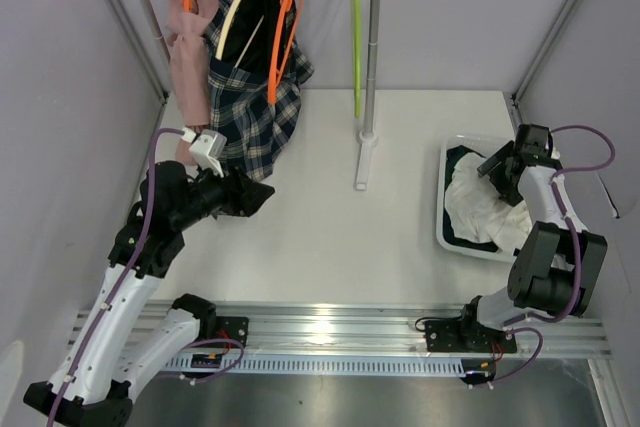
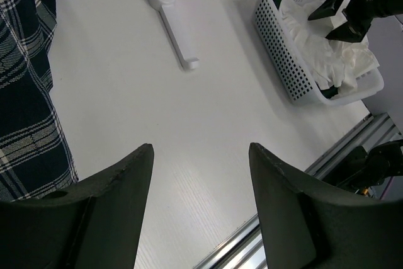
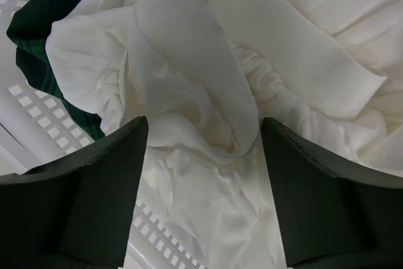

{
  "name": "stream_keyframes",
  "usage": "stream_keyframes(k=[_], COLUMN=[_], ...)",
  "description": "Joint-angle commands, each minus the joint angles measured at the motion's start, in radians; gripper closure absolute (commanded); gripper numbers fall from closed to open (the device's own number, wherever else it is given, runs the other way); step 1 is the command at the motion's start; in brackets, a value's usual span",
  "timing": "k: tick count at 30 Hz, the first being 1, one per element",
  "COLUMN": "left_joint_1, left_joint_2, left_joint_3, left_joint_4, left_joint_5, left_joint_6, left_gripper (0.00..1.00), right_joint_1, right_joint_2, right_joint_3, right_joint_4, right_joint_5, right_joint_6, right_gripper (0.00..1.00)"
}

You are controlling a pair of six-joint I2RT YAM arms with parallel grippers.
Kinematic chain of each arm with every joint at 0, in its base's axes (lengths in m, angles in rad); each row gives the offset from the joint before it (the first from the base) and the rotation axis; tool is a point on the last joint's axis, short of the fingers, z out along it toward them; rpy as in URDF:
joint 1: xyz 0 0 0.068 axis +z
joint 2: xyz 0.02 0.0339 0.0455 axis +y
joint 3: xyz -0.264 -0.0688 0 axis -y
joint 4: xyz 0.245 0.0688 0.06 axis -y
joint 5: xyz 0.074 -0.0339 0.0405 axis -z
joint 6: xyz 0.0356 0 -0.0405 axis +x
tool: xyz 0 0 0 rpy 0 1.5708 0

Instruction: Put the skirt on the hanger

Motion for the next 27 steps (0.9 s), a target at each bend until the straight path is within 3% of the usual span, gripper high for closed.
stream_keyframes(k=[1,4,5,8,10,18,23,27], left_joint_1=[-0.005,-0.005,-0.004,-0.005,-0.005,-0.005,-0.005,-0.004], left_joint_2=[-0.007,-0.012,-0.012,-0.015,-0.015,-0.006,-0.002,-0.004], left_joint_3=[-0.005,-0.003,-0.005,-0.006,-0.005,0.011,0.029,0.046], left_joint_4=[0.040,0.034,0.032,0.029,0.028,0.025,0.017,0.008], left_joint_5=[0.022,0.017,0.014,0.010,0.007,-0.012,-0.026,-0.041], left_joint_6=[0.001,0.002,0.004,0.004,0.004,0.005,0.007,0.009], left_gripper=[0.33,0.33,0.33,0.33,0.33,0.33,0.33,0.33], right_joint_1=[-0.005,-0.005,-0.005,-0.005,0.001,0.122,0.354,0.498], right_joint_2=[0.014,0.026,0.023,0.007,-0.026,-0.142,-0.155,-0.162], right_joint_3=[0.010,0.033,0.037,0.053,0.076,0.345,0.560,0.642], right_joint_4=[0.073,0.072,0.072,0.069,0.051,-0.081,-0.159,-0.187], right_joint_5=[-0.006,-0.001,0.000,-0.016,-0.029,-0.078,-0.023,0.052], right_joint_6=[0.019,0.017,0.014,0.014,0.011,-0.024,-0.044,-0.041], right_gripper=[0.27,0.51,0.66,0.93,1.00,1.00,1.00,1.00])
